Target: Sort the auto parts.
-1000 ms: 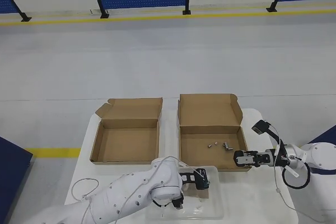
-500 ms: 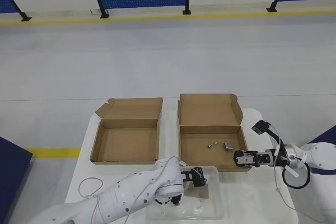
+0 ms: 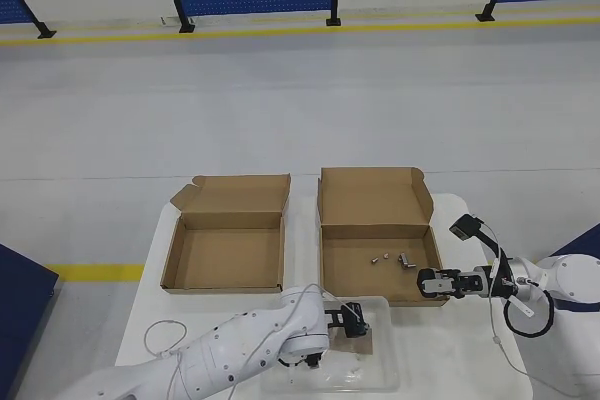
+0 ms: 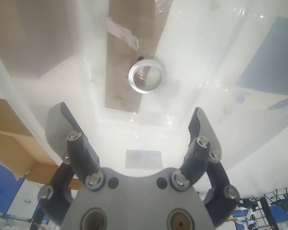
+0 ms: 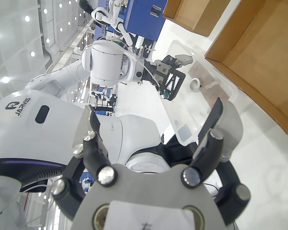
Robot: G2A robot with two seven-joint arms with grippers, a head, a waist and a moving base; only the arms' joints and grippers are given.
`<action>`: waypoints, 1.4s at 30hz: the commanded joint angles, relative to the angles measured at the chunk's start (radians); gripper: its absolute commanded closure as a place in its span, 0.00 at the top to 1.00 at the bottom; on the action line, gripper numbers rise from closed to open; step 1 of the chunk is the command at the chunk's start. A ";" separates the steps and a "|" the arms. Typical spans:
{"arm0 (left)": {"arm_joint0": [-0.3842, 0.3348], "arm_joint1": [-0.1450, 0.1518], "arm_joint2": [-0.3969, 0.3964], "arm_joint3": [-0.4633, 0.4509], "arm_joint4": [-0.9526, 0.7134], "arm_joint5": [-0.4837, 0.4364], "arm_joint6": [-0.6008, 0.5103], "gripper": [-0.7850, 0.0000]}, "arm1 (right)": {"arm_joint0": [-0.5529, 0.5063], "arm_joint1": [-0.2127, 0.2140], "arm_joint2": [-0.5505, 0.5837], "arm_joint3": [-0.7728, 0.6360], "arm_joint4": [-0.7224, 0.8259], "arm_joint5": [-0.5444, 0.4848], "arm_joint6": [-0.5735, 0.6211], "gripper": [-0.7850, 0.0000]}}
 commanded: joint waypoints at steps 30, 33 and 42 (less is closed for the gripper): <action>0.015 -0.067 0.014 0.127 0.031 -0.034 0.060 0.47 | 0.000 0.000 0.000 0.000 0.000 0.000 0.000 1.00; 0.016 -0.071 0.010 0.131 0.034 -0.035 0.062 0.47 | 0.000 0.000 0.000 0.000 0.000 0.000 0.000 1.00; 0.015 -0.080 0.001 0.153 0.049 -0.048 0.061 0.44 | 0.000 0.000 0.000 0.000 0.000 0.000 0.000 1.00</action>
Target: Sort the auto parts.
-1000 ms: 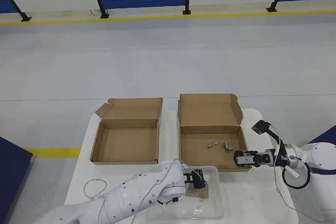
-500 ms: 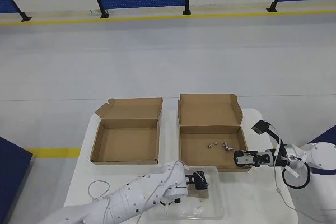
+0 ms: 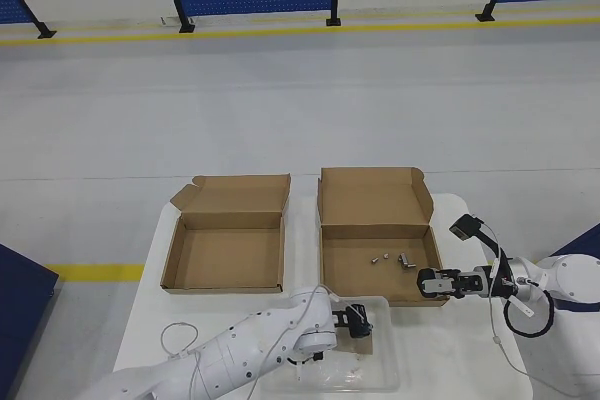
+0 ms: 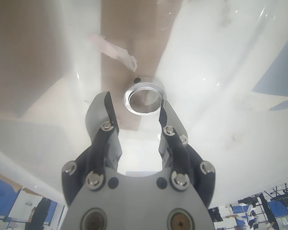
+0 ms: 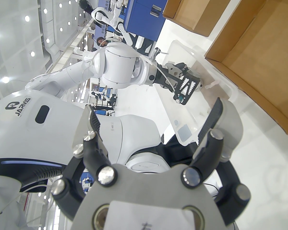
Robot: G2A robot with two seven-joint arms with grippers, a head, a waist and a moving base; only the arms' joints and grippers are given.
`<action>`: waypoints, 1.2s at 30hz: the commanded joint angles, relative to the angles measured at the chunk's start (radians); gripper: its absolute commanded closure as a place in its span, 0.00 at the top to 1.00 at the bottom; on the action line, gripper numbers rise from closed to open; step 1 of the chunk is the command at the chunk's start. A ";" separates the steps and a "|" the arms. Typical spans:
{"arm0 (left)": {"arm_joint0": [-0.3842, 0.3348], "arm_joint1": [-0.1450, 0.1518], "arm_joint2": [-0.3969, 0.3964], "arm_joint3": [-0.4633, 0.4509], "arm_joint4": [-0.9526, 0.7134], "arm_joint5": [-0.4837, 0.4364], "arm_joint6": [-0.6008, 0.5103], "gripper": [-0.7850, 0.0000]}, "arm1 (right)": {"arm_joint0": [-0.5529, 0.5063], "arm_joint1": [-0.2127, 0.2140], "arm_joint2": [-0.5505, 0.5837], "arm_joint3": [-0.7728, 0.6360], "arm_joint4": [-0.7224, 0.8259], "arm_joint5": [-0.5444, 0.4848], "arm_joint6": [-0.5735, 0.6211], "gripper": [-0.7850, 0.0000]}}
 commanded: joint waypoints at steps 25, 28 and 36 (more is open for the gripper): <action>0.017 -0.015 -0.030 0.032 0.038 -0.019 0.015 0.32 | 0.000 0.000 0.000 0.000 0.000 0.000 0.000 1.00; 0.018 -0.017 -0.032 0.034 0.046 -0.018 0.016 0.33 | 0.000 0.000 0.000 0.000 0.000 0.000 0.000 1.00; 0.024 -0.028 -0.030 0.057 0.047 -0.034 0.021 0.34 | 0.000 0.000 0.000 0.000 0.000 0.000 0.000 1.00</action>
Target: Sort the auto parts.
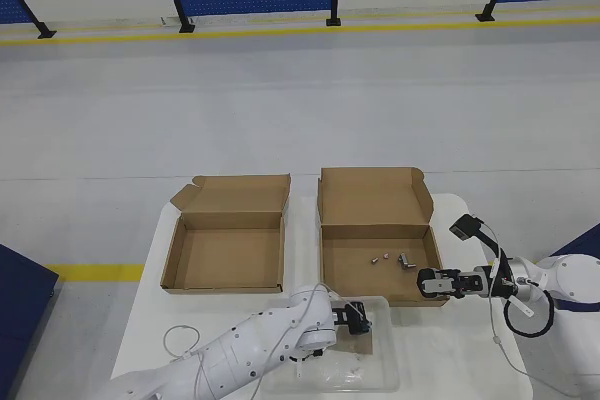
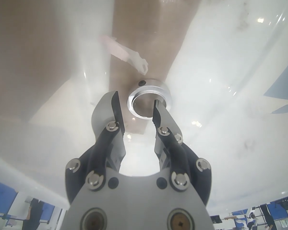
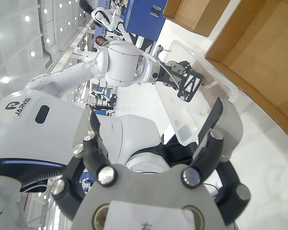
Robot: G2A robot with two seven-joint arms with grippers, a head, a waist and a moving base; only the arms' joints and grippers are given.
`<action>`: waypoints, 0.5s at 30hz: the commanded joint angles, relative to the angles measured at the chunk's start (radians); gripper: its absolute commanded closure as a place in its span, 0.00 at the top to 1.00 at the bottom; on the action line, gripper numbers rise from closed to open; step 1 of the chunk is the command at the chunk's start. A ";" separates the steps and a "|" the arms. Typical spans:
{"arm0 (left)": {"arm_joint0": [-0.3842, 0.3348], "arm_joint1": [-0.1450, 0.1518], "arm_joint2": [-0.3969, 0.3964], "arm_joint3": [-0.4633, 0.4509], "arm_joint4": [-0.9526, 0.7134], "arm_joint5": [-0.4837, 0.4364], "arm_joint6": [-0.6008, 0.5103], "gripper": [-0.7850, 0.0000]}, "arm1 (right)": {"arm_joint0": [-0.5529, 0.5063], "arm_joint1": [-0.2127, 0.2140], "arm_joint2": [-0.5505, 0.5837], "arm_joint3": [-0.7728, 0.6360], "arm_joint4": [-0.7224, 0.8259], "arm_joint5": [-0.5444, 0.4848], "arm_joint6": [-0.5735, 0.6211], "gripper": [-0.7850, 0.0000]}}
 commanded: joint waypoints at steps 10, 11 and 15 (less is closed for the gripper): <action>-0.005 -0.021 0.005 0.029 -0.004 -0.014 0.000 0.30 | 0.000 0.000 0.000 0.000 0.000 0.000 0.000 1.00; -0.006 -0.022 0.003 0.030 -0.001 -0.011 -0.001 0.30 | 0.000 0.000 0.000 0.000 0.000 0.000 0.000 1.00; -0.004 -0.025 0.002 0.031 0.000 -0.016 -0.008 0.30 | 0.000 0.000 0.000 0.000 0.000 0.000 0.000 1.00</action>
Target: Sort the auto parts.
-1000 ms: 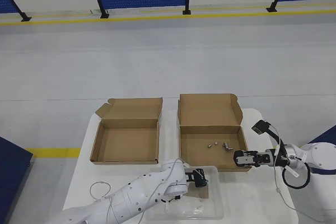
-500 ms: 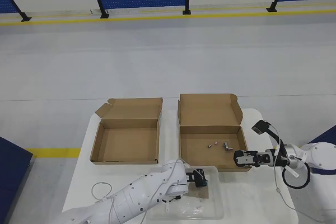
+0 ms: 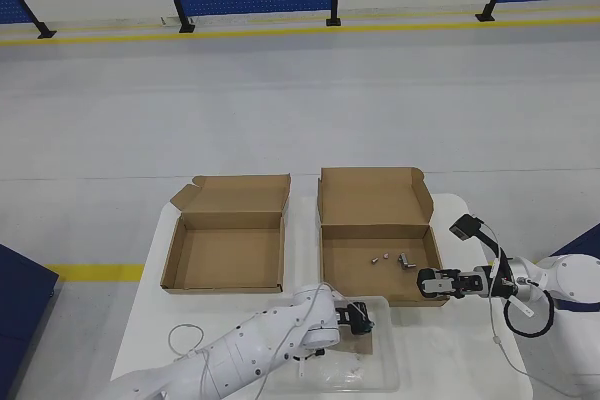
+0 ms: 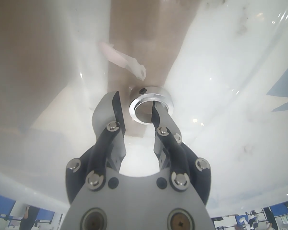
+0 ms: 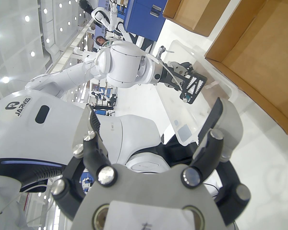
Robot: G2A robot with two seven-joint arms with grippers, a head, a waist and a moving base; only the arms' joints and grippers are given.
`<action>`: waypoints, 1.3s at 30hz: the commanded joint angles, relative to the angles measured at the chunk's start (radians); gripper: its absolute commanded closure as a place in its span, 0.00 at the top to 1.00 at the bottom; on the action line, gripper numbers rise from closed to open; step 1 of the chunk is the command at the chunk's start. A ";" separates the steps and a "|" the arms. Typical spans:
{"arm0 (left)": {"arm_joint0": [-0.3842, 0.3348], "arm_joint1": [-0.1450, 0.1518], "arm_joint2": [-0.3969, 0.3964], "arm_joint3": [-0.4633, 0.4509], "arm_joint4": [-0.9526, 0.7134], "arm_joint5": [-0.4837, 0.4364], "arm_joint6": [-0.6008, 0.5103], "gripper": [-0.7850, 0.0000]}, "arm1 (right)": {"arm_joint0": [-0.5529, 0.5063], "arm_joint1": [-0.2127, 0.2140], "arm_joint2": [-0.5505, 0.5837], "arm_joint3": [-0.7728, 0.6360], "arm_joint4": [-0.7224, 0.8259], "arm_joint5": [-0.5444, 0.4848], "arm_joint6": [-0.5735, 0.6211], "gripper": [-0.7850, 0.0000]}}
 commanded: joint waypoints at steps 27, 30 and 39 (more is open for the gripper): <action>0.012 -0.025 -0.015 0.025 0.040 0.006 0.014 0.00 | 0.000 0.000 0.000 0.000 0.000 0.000 0.000 1.00; 0.013 -0.015 -0.038 -0.010 0.029 -0.009 0.000 0.00 | 0.000 0.000 0.000 0.000 0.000 0.000 0.000 1.00; 0.006 0.054 -0.103 -0.191 -0.041 -0.029 -0.025 0.00 | 0.000 0.000 0.000 0.000 0.000 0.000 0.000 1.00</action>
